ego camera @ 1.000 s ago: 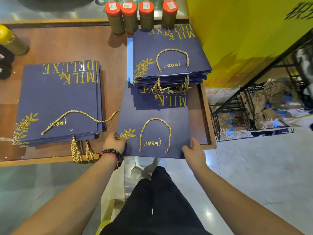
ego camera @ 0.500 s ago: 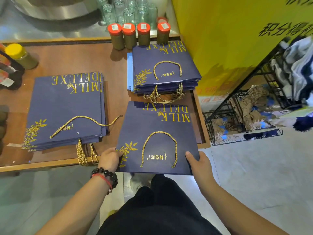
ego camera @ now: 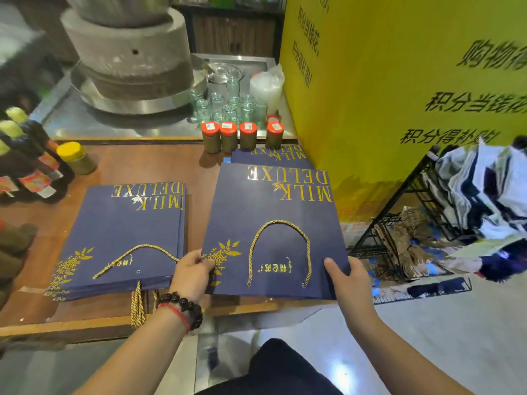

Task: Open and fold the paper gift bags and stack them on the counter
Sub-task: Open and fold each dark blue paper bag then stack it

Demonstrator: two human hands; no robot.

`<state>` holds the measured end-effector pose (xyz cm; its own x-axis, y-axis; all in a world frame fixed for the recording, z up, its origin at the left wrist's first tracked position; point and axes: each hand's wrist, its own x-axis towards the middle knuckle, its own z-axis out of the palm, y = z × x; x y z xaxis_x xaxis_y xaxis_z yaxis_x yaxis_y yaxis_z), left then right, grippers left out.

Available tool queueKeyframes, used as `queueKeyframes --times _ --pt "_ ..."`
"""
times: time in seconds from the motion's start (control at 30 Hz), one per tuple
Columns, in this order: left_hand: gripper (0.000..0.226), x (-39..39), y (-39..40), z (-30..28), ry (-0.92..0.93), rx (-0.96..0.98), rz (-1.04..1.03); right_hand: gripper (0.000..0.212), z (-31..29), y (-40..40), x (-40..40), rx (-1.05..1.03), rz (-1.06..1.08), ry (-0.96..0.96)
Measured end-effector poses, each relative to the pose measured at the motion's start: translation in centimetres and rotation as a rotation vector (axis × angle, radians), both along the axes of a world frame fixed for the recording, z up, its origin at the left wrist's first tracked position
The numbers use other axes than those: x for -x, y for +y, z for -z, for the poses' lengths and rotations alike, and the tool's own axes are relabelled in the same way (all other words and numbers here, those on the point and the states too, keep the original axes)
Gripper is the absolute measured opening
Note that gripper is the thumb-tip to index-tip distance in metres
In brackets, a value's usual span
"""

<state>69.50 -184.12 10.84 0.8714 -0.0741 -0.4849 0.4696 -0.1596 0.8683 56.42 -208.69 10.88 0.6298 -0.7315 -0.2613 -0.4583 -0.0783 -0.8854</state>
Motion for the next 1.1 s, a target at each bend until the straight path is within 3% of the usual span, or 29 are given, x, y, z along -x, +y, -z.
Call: queueKeyframes --times 0.4,0.6,0.83,0.87,0.97,1.1 --pt "0.032 -7.8 -7.2 -1.0 0.067 -0.093 0.055 0.018 1.2 -8.1 -9.3 0.096 -0.069 0.121" --pt "0.017 -12.1 -10.1 2.2 0.181 -0.138 0.037 0.021 2.2 -11.6 -13.7 0.092 -0.099 0.207" --pt "0.009 -16.5 -13.5 3.4 0.174 -0.181 -0.04 0.01 3.6 -14.9 -19.6 0.12 -0.162 0.222" --pt "0.007 -17.3 -13.7 4.3 0.178 -0.218 -0.041 0.012 4.0 -15.3 -20.5 0.118 -0.164 0.224" --pt "0.035 -20.4 -13.6 9.6 0.208 -0.356 0.003 0.024 5.6 -16.6 -22.7 0.116 -0.172 0.238" --pt "0.036 -21.3 -15.3 6.4 0.236 -0.557 0.088 0.036 7.3 -17.7 -25.0 0.116 -0.159 0.296"
